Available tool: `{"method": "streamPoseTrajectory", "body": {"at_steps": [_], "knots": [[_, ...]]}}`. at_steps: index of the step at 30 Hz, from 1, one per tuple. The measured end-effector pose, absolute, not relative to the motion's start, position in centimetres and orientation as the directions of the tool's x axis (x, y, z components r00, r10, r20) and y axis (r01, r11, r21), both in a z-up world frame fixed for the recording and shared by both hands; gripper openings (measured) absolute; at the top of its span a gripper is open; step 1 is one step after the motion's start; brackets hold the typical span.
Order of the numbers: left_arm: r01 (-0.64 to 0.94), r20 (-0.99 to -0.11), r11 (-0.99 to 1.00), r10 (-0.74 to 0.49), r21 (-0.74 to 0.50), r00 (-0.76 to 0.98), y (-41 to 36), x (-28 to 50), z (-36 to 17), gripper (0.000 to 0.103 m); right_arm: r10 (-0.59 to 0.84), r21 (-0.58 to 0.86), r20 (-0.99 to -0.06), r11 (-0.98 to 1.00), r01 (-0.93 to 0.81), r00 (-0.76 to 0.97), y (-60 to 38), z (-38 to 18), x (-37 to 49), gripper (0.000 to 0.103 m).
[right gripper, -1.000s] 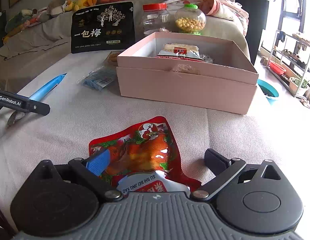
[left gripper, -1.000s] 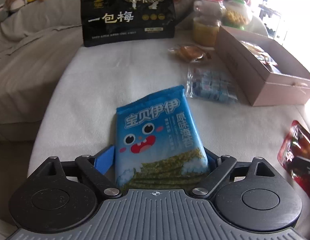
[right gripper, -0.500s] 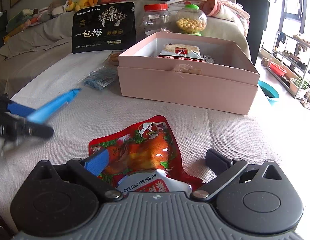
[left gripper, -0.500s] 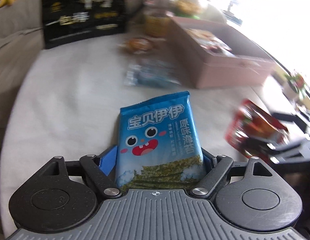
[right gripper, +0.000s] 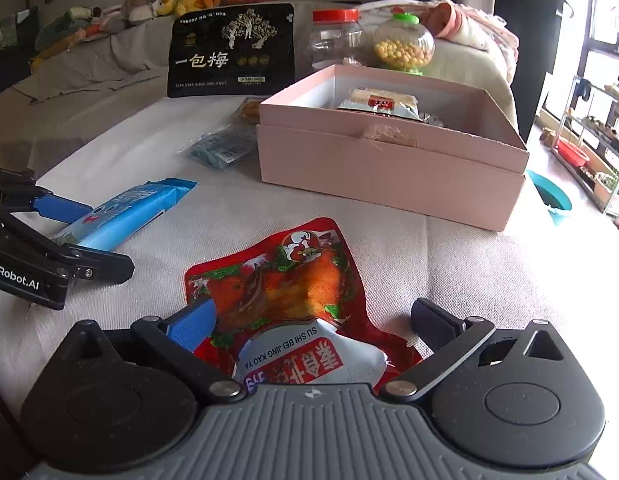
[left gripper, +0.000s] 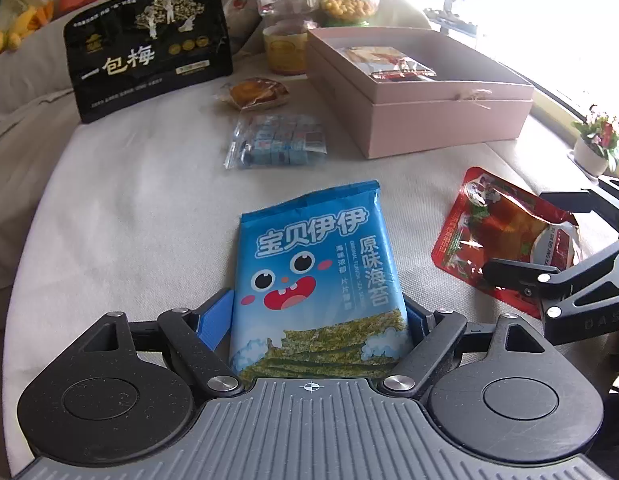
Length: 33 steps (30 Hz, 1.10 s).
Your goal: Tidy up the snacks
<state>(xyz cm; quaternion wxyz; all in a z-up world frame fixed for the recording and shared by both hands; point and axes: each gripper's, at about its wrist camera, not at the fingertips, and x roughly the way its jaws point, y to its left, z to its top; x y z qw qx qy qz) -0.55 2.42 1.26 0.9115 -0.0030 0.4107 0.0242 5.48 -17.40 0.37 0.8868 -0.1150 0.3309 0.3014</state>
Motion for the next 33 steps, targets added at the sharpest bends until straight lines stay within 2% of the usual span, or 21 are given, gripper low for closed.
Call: {"method": "streamPoseTrajectory", "body": {"at_steps": [9,13,17,20,26,33], "knots": [[-0.047,-0.741,0.999,0.039,0.010,0.671,2.5,-0.8,1.2,0.088,0.453,-0.026,-0.644,0.792,-0.610,0.616,-17.2,0.5,5.0,0.101],[-0.039,-0.737,0.999,0.030,0.005,0.675,2.6,-0.9,1.2,0.088,0.446,-0.017,-0.662,0.795,-0.606,0.603,-17.1,1.0,4.9,0.094],[-0.036,-0.732,0.999,0.028,0.005,0.681,2.7,-1.0,1.1,0.088,0.437,-0.014,-0.671,0.800,-0.600,0.599,-17.3,1.5,4.7,0.081],[-0.030,-0.725,1.000,0.023,0.002,0.688,2.7,-1.1,1.1,0.088,0.436,-0.002,-0.675,0.805,-0.593,0.595,-17.6,1.8,4.6,0.076],[-0.036,-0.716,0.999,0.015,-0.014,0.698,2.9,-1.4,1.2,0.087,0.443,0.017,-0.673,0.810,-0.587,0.592,-18.2,2.3,4.6,0.066],[0.004,-0.702,0.997,-0.054,-0.072,0.710,2.4,-2.2,2.0,0.086,0.455,0.026,-0.665,0.807,-0.590,0.592,-18.9,2.8,4.1,0.059]]}}
